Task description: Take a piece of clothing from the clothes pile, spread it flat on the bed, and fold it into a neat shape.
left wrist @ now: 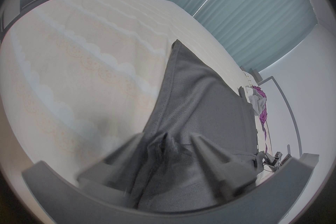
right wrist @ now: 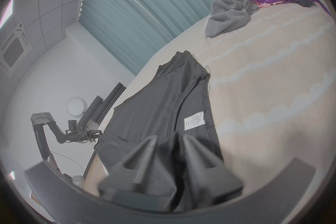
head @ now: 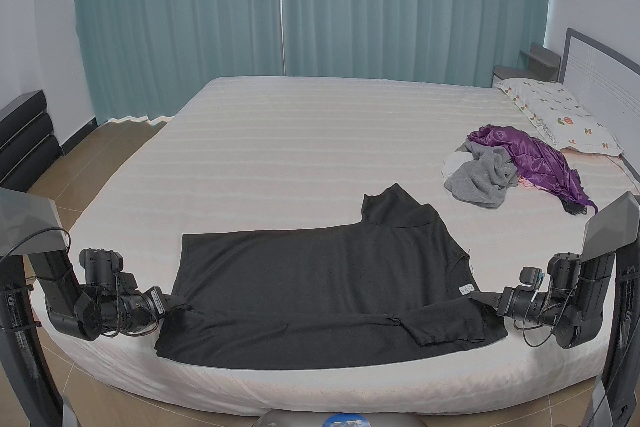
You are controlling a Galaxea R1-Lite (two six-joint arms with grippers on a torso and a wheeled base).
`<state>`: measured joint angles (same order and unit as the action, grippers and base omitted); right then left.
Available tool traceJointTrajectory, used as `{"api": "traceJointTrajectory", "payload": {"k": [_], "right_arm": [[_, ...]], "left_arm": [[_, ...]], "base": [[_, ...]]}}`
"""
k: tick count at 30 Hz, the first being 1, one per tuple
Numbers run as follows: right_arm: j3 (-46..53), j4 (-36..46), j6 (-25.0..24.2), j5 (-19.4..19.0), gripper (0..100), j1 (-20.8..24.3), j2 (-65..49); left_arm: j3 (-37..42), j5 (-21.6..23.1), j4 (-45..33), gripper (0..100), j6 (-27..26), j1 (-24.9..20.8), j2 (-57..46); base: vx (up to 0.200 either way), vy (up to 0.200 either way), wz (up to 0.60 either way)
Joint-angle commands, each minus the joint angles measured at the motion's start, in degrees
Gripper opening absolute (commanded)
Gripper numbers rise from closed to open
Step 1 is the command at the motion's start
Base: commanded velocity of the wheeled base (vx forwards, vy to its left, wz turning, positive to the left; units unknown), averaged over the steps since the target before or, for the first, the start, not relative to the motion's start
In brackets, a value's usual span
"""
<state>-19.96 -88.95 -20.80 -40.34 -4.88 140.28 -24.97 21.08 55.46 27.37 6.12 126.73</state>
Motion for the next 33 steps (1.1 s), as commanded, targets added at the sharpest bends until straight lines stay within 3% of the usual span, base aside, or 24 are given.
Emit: {"api": "traceJointTrajectory", "payload": {"k": [1, 4, 11, 15, 21, 25, 33], "right_arm": [[0.8, -0.87, -2.23, -0.18, 100, 0.13, -2.11], [1.67, -0.87, -4.52, -0.18, 100, 0.13, -4.31], [3.17, -0.87, -14.89, 0.7, 100, -0.22, -8.88], [2.82, -0.87, -20.16, 6.32, 100, 0.22, -8.62], [2.64, -0.87, -26.4, 6.76, 100, 1.27, -8.53], [2.29, -0.87, -27.54, 6.76, 100, 1.98, -6.77], [2.2, -0.87, -27.98, 6.59, 100, 1.8, -5.1]], "left_arm": [[0.09, 0.02, 0.0, 100, 1.37, 0.03, -0.61], [0.09, 0.02, 0.09, 100, 2.95, 0.3, -2.72], [-1.75, 0.1, 0.0, 100, 7.88, 1.0, -9.4], [-7.55, 0.02, -0.87, 100, 8.49, 0.74, -9.05], [-18.45, 0.02, -0.96, 100, 8.58, -0.06, -1.05], [-24.16, 0.02, -1.31, 100, 8.4, -1.37, 5.45], [-37.79, -4.47, -4.83, 100, 8.4, -2.78, 14.07]], "base": [[0.0, 0.0, 0.0], [0.0, 0.0, 0.0], [0.0, 0.0, 0.0], [0.0, 0.0, 0.0], [0.0, 0.0, 0.0], [0.0, 0.0, 0.0], [0.0, 0.0, 0.0]]}}
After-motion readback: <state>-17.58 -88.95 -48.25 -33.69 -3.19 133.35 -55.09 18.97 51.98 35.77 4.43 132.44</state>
